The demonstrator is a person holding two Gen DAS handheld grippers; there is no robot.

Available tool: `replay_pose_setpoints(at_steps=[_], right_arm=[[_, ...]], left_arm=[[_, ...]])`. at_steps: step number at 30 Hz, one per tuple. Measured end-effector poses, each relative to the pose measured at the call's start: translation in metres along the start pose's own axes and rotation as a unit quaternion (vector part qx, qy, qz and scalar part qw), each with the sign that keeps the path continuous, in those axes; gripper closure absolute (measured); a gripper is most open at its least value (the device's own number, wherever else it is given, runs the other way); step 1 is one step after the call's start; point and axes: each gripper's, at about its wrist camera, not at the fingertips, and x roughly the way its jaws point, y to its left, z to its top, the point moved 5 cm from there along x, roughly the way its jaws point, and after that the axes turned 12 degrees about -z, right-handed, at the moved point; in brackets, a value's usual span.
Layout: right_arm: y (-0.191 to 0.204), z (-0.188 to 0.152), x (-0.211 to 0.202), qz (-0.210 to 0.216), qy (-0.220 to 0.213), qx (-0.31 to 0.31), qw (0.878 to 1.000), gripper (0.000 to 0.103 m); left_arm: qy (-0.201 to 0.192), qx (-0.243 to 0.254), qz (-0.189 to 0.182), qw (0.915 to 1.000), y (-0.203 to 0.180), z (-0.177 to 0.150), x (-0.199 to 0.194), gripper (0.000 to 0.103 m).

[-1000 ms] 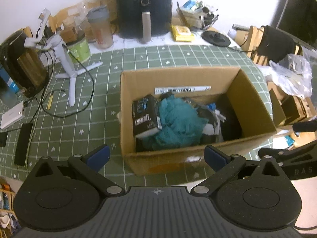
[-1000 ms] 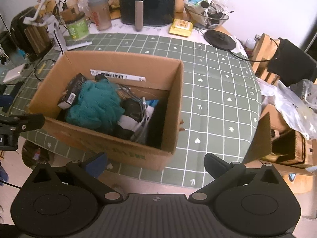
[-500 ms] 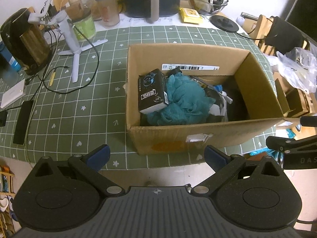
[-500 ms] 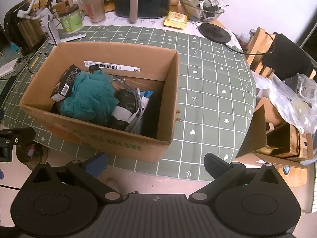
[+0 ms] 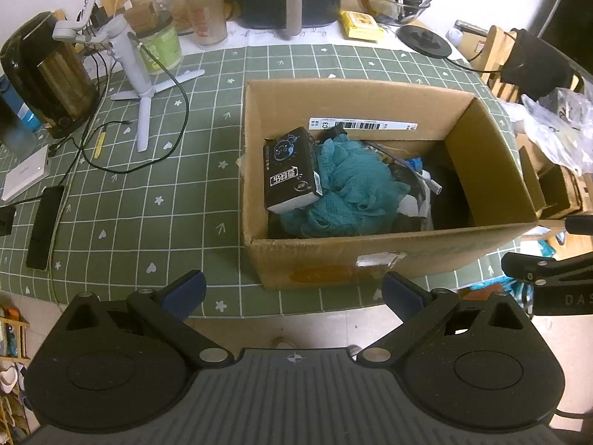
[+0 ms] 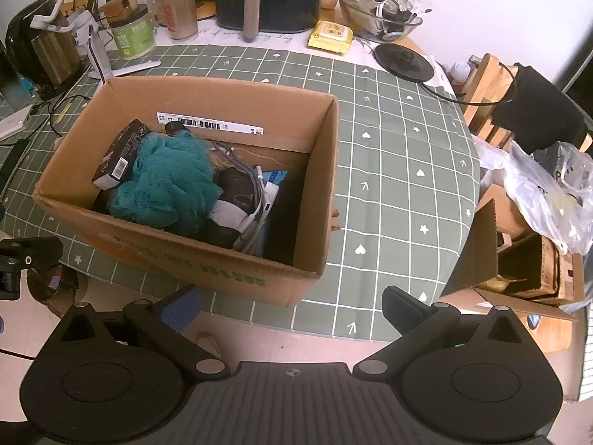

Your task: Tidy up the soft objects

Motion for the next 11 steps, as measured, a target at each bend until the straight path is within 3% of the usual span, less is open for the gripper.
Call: replay_pose_setpoints(at_steps=[11], right_arm=[[-0.0008, 0.0093, 0.0013, 0.001, 0.000, 0.004, 1.000, 0.000]], left_arm=[[0.004, -0.004, -0.005, 1.0000, 0.0050, 0.0081, -0.0010, 0.000]])
